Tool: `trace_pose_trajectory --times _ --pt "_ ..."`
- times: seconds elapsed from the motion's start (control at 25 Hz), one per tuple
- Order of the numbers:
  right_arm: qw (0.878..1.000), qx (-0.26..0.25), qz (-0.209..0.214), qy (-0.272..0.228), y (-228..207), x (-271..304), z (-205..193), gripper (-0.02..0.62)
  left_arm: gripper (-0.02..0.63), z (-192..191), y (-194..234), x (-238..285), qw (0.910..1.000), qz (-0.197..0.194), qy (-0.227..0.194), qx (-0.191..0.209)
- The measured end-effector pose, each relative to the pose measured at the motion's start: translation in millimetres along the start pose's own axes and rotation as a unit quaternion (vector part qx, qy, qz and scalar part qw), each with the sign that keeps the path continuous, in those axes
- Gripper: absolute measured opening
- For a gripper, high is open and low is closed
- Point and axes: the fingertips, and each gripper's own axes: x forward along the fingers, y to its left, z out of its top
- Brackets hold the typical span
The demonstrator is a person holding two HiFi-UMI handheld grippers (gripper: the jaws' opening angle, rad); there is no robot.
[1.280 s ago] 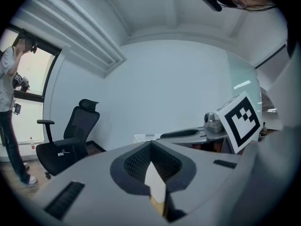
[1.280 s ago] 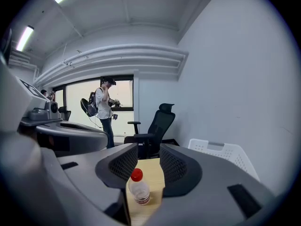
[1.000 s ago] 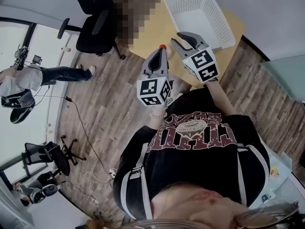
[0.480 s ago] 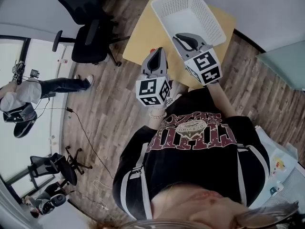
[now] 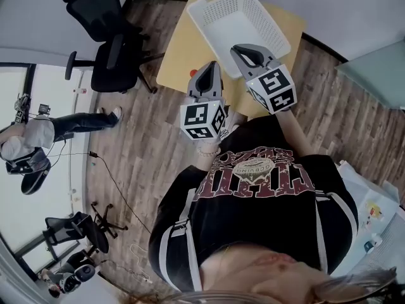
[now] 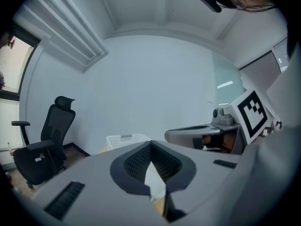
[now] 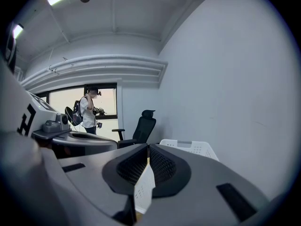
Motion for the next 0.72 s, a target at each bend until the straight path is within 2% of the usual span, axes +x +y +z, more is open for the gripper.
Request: trace_pose_trajectory --times 0.72 --pt "0.998 0.046 -0.033 -0.009 -31.7 -31.4 -18.4 0.018 0.046 -3.2 -34.5 23.7 0.9992 -0.038 0.008 0.01"
